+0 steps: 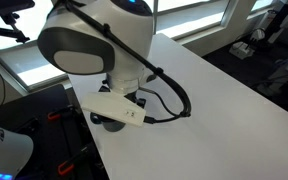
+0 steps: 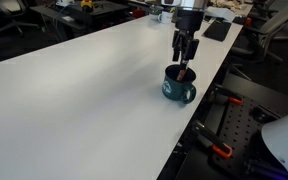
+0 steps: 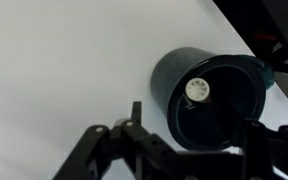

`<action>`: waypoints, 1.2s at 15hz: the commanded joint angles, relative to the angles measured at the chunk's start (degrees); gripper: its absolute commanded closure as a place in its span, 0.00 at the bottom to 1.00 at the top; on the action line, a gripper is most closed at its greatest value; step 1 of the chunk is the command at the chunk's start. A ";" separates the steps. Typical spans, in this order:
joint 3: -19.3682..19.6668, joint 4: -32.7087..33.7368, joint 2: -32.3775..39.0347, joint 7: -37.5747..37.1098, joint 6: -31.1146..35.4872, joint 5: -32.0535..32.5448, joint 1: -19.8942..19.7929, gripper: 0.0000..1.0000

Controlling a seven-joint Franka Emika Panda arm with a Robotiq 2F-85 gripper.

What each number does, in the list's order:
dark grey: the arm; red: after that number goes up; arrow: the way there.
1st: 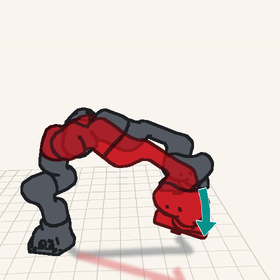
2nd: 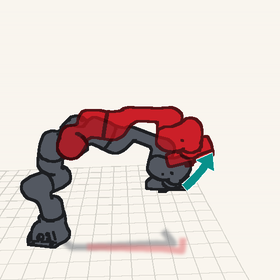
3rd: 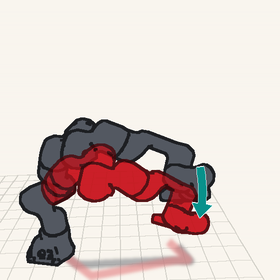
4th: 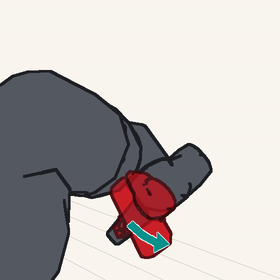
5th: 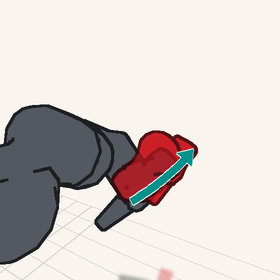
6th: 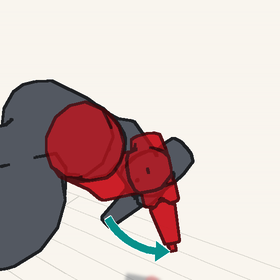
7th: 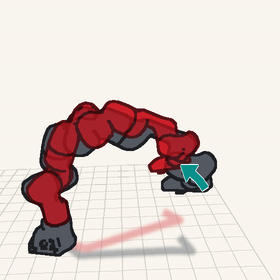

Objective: Take the marker out of the green mug.

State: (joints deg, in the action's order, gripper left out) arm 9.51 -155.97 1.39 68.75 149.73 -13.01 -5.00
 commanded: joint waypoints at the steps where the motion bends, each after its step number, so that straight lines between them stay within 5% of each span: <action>1: -1.29 1.42 0.71 1.39 -2.18 -1.85 -1.22 0.27; 18: -2.92 -0.51 -2.83 -8.53 -7.60 2.51 -0.79 0.22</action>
State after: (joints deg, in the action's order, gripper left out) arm 7.15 -155.49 1.47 64.15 144.29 -12.19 -5.43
